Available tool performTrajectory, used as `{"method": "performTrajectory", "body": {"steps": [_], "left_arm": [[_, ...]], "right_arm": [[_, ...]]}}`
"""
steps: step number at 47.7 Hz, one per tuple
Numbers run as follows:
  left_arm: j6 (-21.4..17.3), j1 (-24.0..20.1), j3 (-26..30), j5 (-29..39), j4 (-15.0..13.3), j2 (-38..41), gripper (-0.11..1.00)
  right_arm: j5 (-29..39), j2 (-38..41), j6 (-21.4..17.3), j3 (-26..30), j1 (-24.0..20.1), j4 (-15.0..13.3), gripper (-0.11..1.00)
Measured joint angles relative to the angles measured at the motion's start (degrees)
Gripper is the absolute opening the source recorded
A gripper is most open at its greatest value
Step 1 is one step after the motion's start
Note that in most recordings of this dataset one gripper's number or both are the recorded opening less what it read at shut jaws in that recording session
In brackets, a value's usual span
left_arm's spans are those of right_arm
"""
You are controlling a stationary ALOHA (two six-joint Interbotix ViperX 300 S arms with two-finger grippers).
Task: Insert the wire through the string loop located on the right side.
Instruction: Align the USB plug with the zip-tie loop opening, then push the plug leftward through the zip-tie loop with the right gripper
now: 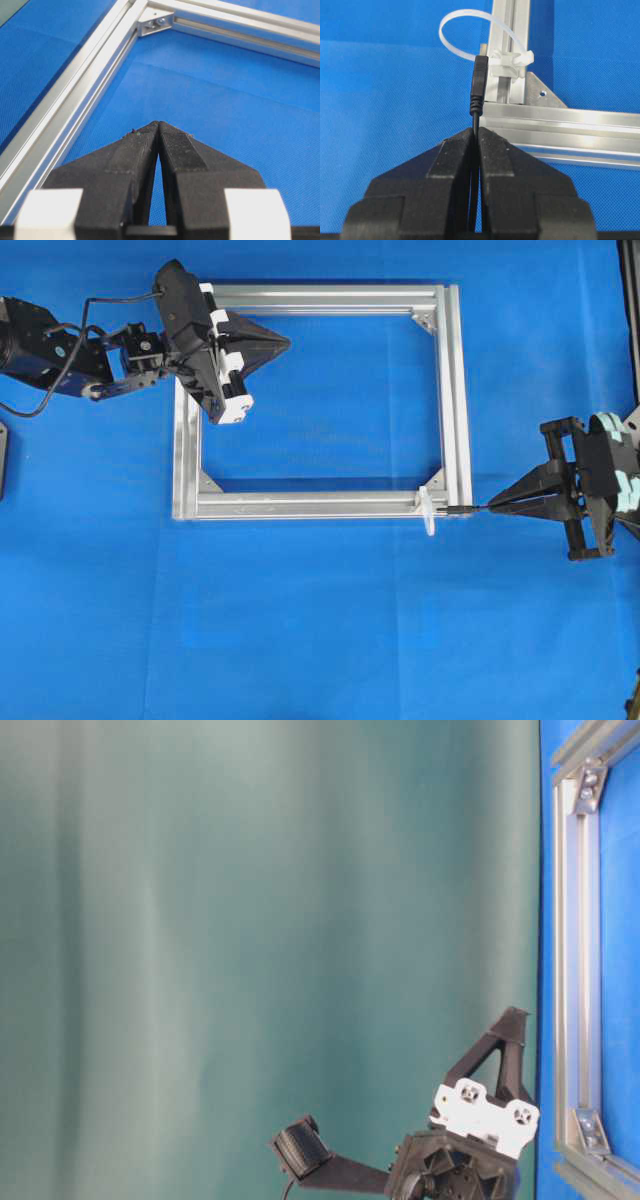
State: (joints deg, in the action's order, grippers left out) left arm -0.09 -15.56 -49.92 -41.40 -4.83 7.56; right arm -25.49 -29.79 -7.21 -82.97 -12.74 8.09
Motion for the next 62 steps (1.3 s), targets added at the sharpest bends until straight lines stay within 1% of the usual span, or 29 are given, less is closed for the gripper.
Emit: {"method": "performTrajectory", "body": {"steps": [21,30,40,43,49,53,62], "left_arm": [[0.0,0.0,-0.1,0.0,0.0,0.0,0.02],[0.0,0.0,-0.1,0.0,0.0,0.0,0.02],[0.0,-0.1,-0.1,0.0,0.0,0.0,0.02],[0.0,0.0,0.0,0.0,0.0,0.0,0.02],[0.0,0.0,0.0,-0.1,-0.1,0.0,0.02],[0.0,0.0,0.0,0.0,0.0,0.0,0.02],[0.0,0.0,-0.1,0.0,0.0,0.0,0.02]], "right_arm": [[0.0,0.2,0.0,0.2,0.1,-0.1,-0.04],[-0.4,2.0,0.0,1.4,0.1,-0.1,-0.04],[-3.2,6.3,0.0,3.7,0.1,0.0,-0.04],[-4.7,8.7,0.0,4.7,0.2,0.1,-0.04],[-7.0,12.7,0.0,6.8,0.3,1.1,-0.04],[-7.8,15.2,0.0,8.4,0.4,1.8,-0.04],[-8.3,20.2,0.3,12.0,0.4,1.9,-0.04]]}}
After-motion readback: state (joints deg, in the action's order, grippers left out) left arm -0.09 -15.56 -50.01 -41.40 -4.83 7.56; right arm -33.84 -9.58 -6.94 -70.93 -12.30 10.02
